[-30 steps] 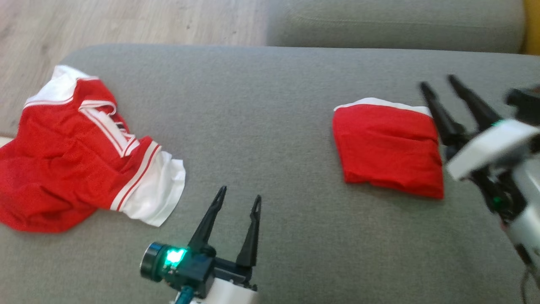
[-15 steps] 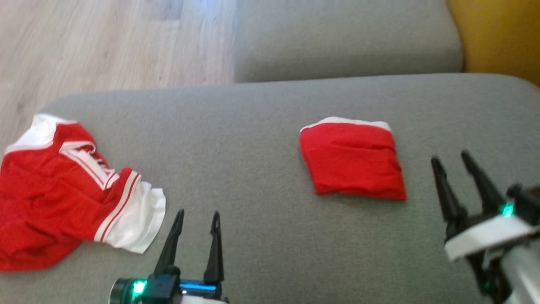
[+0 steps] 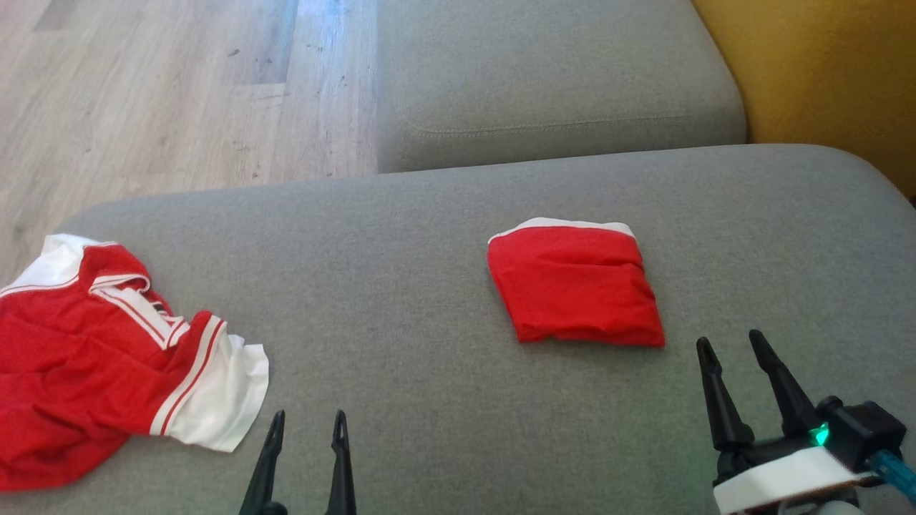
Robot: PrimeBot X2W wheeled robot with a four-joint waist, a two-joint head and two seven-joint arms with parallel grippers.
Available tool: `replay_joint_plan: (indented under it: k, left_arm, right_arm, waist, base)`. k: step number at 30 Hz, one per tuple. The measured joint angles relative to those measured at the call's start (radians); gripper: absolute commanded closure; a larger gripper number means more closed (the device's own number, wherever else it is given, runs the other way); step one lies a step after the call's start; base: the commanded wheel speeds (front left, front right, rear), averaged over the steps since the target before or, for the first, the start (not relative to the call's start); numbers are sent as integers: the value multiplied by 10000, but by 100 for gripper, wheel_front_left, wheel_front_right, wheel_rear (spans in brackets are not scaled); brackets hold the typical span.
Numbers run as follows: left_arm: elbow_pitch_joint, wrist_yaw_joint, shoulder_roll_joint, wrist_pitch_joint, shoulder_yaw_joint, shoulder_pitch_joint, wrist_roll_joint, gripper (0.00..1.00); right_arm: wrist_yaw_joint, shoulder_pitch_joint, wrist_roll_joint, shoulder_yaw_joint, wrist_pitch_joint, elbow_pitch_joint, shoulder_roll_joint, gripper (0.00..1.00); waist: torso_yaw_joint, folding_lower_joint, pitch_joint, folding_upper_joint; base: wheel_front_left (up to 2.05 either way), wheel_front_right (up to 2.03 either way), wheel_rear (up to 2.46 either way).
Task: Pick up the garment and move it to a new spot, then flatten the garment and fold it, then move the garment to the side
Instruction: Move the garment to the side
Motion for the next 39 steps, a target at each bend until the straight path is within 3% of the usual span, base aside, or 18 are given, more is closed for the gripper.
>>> replay_joint_plan:
  k: [28, 39]
  left_arm:
    - [115, -201, -71, 0, 198, -8, 113, 0]
    - [337, -512, -81, 0, 44, -76, 113, 0]
  right_arm:
    - [0, 157, 215, 424, 0, 245, -6, 0]
    - [0, -360, 849, 1116, 12, 1404, -571, 0]
  waist:
    - [-120, 0, -208, 0]
    - [-53, 1, 550, 0]
  base:
    - [0, 0, 0]
    - [0, 0, 0]
